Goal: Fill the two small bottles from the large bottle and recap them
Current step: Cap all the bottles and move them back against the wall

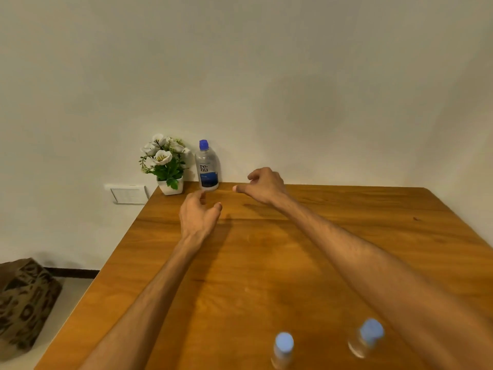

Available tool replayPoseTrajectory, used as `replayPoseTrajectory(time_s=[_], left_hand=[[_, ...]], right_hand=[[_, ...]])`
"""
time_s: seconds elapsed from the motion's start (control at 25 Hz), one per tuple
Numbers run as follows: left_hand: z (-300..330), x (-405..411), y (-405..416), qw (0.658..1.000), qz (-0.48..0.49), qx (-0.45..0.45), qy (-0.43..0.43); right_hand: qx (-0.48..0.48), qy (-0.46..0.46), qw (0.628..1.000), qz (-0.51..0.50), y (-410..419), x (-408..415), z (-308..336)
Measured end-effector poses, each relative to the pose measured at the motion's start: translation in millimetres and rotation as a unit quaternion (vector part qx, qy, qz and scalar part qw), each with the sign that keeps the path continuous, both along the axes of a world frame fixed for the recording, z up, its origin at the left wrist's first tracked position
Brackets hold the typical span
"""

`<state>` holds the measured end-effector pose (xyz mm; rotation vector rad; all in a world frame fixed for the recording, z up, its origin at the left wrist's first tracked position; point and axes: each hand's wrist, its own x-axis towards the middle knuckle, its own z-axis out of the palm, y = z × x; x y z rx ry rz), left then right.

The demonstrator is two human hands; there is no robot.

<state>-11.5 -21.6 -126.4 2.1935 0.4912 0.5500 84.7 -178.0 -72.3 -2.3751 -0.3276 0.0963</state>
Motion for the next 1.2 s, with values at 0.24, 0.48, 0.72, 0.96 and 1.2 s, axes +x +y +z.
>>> replayPoseTrajectory(time_s=[0.24, 0.48, 0.72, 0.96, 1.2], left_hand=[[34, -99, -59, 0.988, -0.081, -0.126, -0.019], [12, -202, -132, 0.973, -0.148, -0.173, -0.030], [-32, -238, -160, 0.985, -0.136, -0.101, 0.031], [-45, -221, -151, 0.991, -0.094, -0.100, 0.001], [-39, -113, -106, 0.995, -0.076, -0.063, 0.006]], right_hand=[[0.047, 0.012, 0.997, 0.055, -115, -98, 49], [0.126, 0.002, 0.992, 0.030, -227, -211, 9], [0.105, 0.017, 0.993, -0.040, -253, -259, -56], [0.128, -0.023, 0.987, -0.090, -226, -240, -91], [0.131, -0.035, 0.989, -0.057, -138, -155, -89]])
